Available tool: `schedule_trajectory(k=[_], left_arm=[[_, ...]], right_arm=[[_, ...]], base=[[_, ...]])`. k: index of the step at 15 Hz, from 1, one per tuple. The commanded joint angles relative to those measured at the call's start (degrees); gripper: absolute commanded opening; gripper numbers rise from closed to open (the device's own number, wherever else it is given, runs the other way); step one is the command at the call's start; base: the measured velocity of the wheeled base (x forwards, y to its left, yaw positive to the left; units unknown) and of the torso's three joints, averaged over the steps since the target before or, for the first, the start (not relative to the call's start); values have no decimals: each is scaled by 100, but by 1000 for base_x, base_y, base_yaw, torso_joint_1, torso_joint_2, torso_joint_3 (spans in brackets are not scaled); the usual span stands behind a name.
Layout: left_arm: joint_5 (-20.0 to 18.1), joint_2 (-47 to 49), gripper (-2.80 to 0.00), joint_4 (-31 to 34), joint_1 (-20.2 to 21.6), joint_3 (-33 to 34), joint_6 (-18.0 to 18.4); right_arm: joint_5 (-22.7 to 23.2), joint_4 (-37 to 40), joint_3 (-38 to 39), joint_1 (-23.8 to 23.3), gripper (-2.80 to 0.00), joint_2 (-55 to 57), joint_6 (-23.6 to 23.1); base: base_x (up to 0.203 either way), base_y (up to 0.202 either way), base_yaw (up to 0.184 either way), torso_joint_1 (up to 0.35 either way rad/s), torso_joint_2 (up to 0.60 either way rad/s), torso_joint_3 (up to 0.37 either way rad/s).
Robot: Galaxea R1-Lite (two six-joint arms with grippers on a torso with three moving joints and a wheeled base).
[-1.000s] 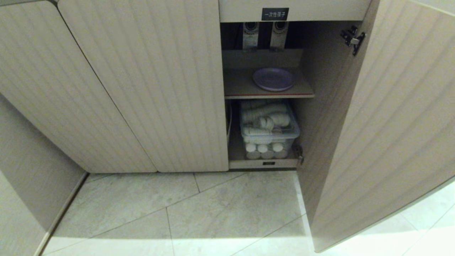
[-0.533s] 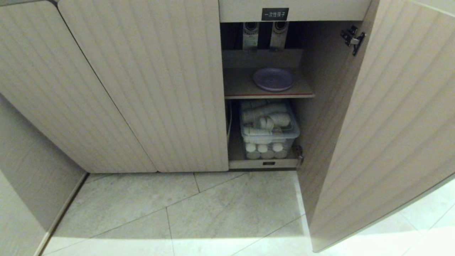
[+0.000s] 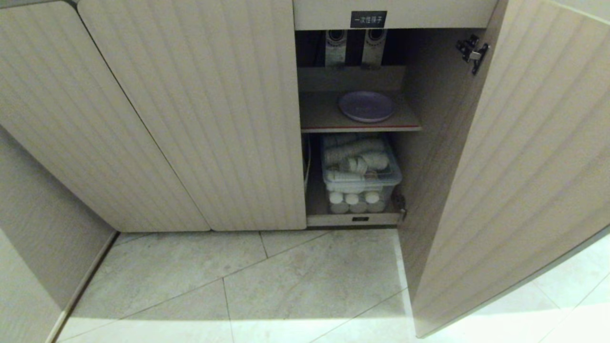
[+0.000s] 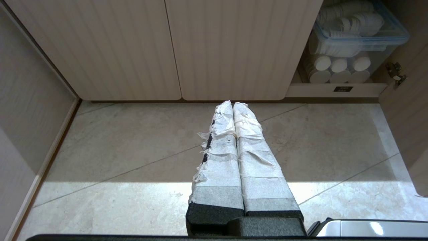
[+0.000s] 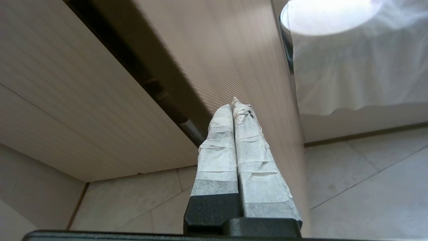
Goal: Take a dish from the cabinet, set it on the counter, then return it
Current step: Close the cabinet door
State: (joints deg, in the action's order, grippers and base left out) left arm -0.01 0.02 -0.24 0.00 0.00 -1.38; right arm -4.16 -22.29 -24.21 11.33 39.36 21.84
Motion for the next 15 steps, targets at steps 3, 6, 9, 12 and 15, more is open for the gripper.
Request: schedule_trajectory(k=[3, 6, 9, 12, 15], left_arm=[[1, -2, -280, -2, 0, 0, -3], [1, -2, -280, -2, 0, 0, -3], [1, -2, -280, -2, 0, 0, -3], [1, -2, -280, -2, 0, 0, -3], [1, -2, -280, -2, 0, 0, -3]], right_arm=[[-1, -65, 13, 216, -280, 279, 306], [3, -72, -22, 304, -280, 461, 422], [11, -82, -73, 396, -280, 709, 535], [29, -248, -58, 524, -280, 840, 549], [29, -471, -75, 709, -280, 1027, 704]], base=[[0, 0, 0, 0, 0, 0], [0, 0, 0, 0, 0, 0], [0, 0, 0, 0, 0, 0], [0, 0, 0, 0, 0, 0], [0, 0, 0, 0, 0, 0]])
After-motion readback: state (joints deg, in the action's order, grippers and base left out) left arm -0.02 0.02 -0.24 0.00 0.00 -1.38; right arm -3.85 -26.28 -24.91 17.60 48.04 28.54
